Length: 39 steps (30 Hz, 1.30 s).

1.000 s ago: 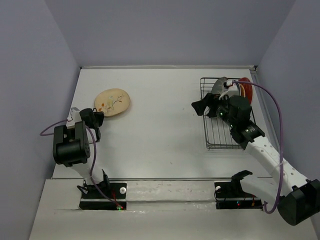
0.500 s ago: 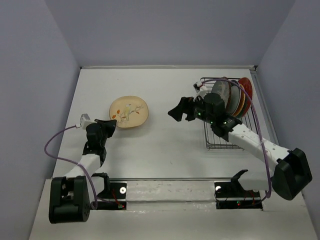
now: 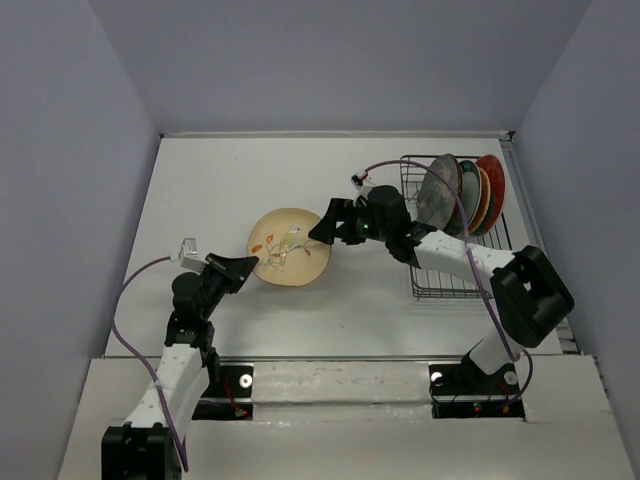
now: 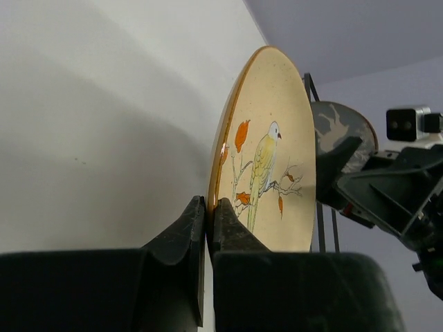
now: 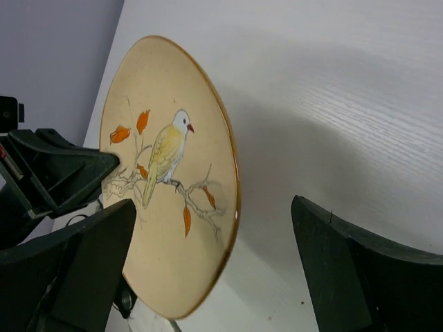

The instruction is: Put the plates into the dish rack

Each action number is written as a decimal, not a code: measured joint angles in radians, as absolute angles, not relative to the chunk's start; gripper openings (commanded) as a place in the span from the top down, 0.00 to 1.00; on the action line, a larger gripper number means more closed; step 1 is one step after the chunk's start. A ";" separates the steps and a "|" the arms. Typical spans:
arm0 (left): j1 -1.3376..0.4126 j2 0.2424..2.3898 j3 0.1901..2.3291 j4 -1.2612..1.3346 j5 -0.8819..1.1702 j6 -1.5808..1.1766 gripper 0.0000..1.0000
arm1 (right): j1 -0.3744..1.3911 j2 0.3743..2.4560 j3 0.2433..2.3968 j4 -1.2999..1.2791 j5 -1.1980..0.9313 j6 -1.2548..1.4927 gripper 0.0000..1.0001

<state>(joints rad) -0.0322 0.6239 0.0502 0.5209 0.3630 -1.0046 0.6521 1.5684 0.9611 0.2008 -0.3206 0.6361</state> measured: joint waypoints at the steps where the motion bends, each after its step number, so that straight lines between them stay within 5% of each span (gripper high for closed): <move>1: -0.033 0.606 0.039 0.517 0.386 -1.005 0.94 | 0.657 1.594 0.974 0.212 -0.326 0.646 0.04; 4: -0.033 0.560 0.024 0.499 0.437 -1.007 0.94 | 0.667 1.634 0.987 0.241 -0.338 0.666 0.17; 6: -0.033 0.545 0.025 0.496 0.464 -1.003 0.91 | 0.670 1.652 0.987 0.249 -0.356 0.685 0.62; 8: -0.033 0.538 0.027 0.496 0.488 -1.003 0.67 | 0.670 1.658 0.987 0.263 -0.378 0.701 0.93; 15: -0.033 0.593 0.136 0.475 0.557 -0.969 0.01 | 0.665 1.572 0.984 0.229 -0.360 0.692 0.93; 25: -0.131 0.599 0.595 0.184 0.544 -0.613 0.01 | 0.469 1.320 1.153 -0.105 0.010 0.421 0.93; 33: -0.271 0.525 0.632 -0.035 0.395 -0.384 0.01 | 0.441 1.319 1.292 -0.238 0.567 0.071 0.93; 39: -0.343 0.527 0.630 -0.102 0.319 -0.321 0.01 | 0.447 1.412 1.393 -0.262 0.740 -0.128 0.93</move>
